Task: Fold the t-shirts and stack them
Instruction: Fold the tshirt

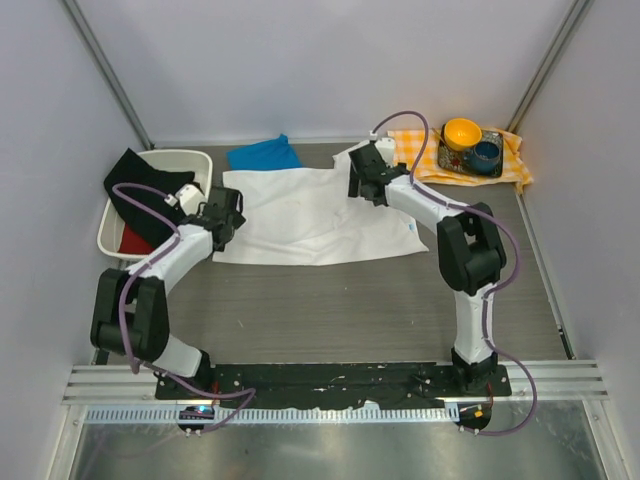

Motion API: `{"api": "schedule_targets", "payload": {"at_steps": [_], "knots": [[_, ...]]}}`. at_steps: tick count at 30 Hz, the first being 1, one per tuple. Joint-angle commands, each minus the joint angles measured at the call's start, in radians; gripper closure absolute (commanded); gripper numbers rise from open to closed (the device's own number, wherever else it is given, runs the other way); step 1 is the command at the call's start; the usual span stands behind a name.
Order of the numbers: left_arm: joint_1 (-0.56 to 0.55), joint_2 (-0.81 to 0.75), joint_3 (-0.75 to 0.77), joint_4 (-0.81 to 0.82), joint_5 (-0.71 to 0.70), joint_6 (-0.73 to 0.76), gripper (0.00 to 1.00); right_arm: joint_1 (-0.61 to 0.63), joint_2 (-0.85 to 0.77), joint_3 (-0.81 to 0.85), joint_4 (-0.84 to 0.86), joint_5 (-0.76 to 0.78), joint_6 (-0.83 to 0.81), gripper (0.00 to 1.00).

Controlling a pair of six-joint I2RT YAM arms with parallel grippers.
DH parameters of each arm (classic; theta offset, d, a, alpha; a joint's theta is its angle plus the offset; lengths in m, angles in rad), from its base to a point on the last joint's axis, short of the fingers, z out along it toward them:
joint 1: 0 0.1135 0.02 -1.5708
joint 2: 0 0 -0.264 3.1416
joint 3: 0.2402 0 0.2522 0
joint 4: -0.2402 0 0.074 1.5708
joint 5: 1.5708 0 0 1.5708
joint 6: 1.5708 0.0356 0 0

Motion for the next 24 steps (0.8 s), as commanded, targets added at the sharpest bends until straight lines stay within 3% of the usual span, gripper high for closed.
{"api": "schedule_targets", "payload": {"at_steps": [1, 9, 16, 24], "knots": [[-0.058, -0.143, -0.078, 0.013, -0.006, -0.035, 0.00, 0.035, -0.229, -0.086, 0.028, 0.048, 0.002, 0.01], [-0.133, -0.091, -0.077, 0.065, 0.108, 0.047, 0.00, 0.052, -0.378, -0.317, -0.033, 0.014, 0.025, 0.00], [-0.139, 0.024, -0.092, 0.202, 0.134, 0.116, 0.00, 0.052, -0.353, -0.437, 0.036, -0.076, 0.001, 0.01], [-0.139, 0.088, -0.106, 0.260, 0.060, 0.158, 0.00, 0.052, -0.272, -0.493, 0.060, -0.041, 0.001, 0.01]]}}
